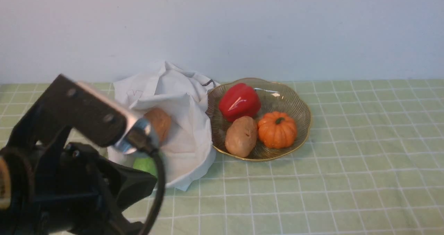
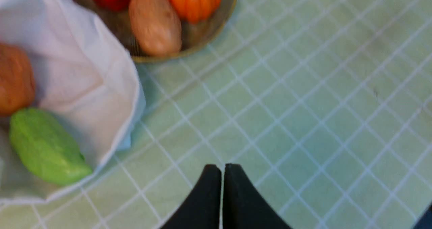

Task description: Take vegetables from bag on green coffee tablecloth place on plate.

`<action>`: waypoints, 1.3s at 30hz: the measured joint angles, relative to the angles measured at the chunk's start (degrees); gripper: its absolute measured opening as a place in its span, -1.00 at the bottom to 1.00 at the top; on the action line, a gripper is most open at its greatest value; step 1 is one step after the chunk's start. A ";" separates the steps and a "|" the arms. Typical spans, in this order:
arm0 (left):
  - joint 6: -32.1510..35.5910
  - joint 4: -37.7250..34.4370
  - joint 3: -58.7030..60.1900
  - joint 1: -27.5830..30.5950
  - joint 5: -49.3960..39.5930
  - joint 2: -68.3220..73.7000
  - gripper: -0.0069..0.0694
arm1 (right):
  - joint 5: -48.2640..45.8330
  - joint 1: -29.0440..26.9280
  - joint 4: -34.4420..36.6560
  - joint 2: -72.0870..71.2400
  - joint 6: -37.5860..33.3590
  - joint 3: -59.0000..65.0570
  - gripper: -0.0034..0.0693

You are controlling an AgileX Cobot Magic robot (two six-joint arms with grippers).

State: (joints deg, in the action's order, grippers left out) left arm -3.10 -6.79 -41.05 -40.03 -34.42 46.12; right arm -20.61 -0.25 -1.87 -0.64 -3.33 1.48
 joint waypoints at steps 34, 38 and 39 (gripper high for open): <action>4.19 5.06 33.07 12.89 20.16 -31.52 -0.83 | 0.00 0.00 0.00 0.00 0.00 0.00 -0.95; 5.15 5.06 38.14 22.00 21.59 -40.46 -0.83 | 0.00 0.00 0.00 0.00 0.00 0.00 -0.95; 5.21 5.06 39.00 23.68 21.58 -41.80 -0.83 | 0.00 0.00 0.00 0.00 0.00 0.00 -0.95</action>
State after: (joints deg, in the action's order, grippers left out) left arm 2.11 -1.73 -2.05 -16.35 -12.84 4.32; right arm -20.61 -0.25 -1.87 -0.64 -3.33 1.48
